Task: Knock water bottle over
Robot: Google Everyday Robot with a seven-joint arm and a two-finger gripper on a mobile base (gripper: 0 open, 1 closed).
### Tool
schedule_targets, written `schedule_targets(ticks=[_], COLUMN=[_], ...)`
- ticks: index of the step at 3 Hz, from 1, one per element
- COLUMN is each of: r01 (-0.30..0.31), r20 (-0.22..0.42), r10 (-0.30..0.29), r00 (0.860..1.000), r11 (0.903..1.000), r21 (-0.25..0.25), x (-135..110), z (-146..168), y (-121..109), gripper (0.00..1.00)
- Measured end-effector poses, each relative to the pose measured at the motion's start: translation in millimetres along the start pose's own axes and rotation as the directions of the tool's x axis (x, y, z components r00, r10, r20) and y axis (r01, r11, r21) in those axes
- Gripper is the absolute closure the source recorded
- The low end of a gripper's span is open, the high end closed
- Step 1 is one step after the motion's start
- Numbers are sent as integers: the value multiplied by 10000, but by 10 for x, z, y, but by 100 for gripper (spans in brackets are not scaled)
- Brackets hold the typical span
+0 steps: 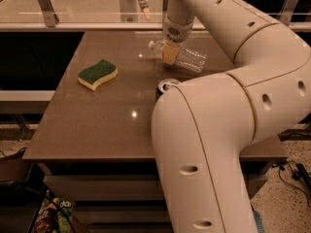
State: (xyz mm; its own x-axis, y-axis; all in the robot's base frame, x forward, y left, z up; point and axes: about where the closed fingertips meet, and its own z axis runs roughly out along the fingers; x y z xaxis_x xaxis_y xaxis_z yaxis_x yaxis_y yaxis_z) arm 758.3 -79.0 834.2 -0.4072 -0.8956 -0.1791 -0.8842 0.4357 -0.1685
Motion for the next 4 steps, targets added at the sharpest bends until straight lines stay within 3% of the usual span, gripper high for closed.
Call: schedule_targets(ticks=[1, 2, 4], r01=[343, 588, 583], r20=[-211, -631, -631], r10=[-347, -618, -614], r00=[9992, 9961, 9961], r11=[9992, 9970, 9971], r21=[-190, -494, -499], x=[-39, -65, -73], z=[53, 126, 159], y=[22, 68, 59], gripper=[100, 83, 36])
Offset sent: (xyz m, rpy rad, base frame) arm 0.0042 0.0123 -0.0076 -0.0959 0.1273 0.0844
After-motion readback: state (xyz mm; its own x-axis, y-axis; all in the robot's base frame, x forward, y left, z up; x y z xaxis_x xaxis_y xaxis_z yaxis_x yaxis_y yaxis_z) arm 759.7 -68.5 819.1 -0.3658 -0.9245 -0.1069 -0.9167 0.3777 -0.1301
